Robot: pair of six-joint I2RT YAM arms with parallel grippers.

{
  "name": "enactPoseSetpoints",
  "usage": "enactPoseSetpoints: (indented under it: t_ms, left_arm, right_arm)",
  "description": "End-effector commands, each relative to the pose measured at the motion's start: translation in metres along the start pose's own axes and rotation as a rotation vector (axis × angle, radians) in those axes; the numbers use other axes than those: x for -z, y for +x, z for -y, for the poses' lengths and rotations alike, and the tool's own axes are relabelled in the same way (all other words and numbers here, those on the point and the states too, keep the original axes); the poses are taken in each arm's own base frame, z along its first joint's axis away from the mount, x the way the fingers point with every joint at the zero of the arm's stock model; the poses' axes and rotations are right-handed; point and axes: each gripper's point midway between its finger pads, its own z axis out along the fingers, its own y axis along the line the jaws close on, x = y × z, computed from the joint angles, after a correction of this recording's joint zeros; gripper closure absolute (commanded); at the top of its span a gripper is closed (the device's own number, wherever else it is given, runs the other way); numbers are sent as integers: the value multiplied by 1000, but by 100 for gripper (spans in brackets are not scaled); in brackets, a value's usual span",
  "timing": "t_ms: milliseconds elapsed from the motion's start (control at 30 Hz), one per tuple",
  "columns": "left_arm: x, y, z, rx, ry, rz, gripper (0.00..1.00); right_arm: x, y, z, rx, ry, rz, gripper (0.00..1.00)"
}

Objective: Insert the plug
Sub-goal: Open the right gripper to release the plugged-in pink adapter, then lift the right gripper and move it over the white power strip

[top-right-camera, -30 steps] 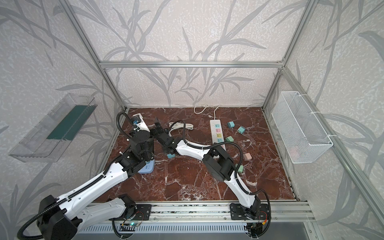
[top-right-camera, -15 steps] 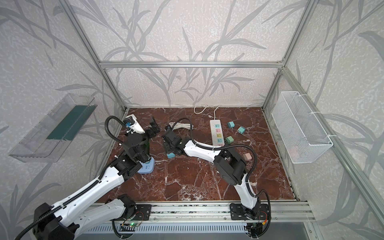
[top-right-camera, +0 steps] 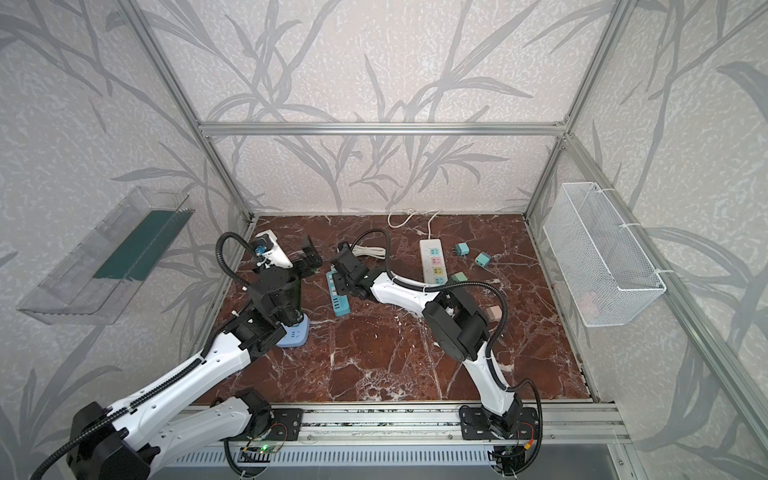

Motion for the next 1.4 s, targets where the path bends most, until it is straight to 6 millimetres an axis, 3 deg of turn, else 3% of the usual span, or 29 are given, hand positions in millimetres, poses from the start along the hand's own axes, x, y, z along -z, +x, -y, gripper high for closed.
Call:
enactPoseSetpoints:
  t_ms: [0, 133, 267, 400, 500, 567, 633, 767, 867, 967, 1100, 1367]
  left_arm:
    - [-1, -1, -1, 30, -3, 6, 2]
    - [-2, 3, 1, 29, 4, -5, 1]
    - [-3, 6, 2, 25, 8, -12, 1]
    - [-3, 6, 4, 24, 20, -19, 2]
    - [-2, 8, 9, 38, 46, -33, 2]
    - [-2, 14, 16, 50, 84, -60, 3]
    - [-3, 26, 28, 61, 143, -102, 5]
    - [-3, 54, 56, 110, 264, -214, 5]
    - [4, 67, 82, 163, 401, -281, 4]
    - [19, 80, 116, 160, 567, -367, 3]
    - [41, 96, 150, 82, 720, -452, 3]
    - [58, 94, 160, 83, 789, -417, 2]
  right_arm:
    - [-11, 17, 6, 8, 9, -34, 38]
    - [-8, 22, 12, 11, 24, -34, 39]
    - [12, -2, 1, 35, -19, 4, 38]
    - [62, -44, 2, 52, -59, 95, 30]
    - [101, -62, 23, 89, -37, 128, 20]
    - [117, -53, 51, 141, 30, 78, 16]
    - [132, -32, 97, 157, 178, 2, 13]
    - [161, 25, 178, 32, 313, -150, 6]
    - [172, 59, 214, -69, 372, -188, 1]
    - [172, 89, 232, -118, 381, -240, 1]
    - [156, 116, 235, -165, 310, -302, 1]
    - [126, 133, 246, -245, 280, -418, 1]
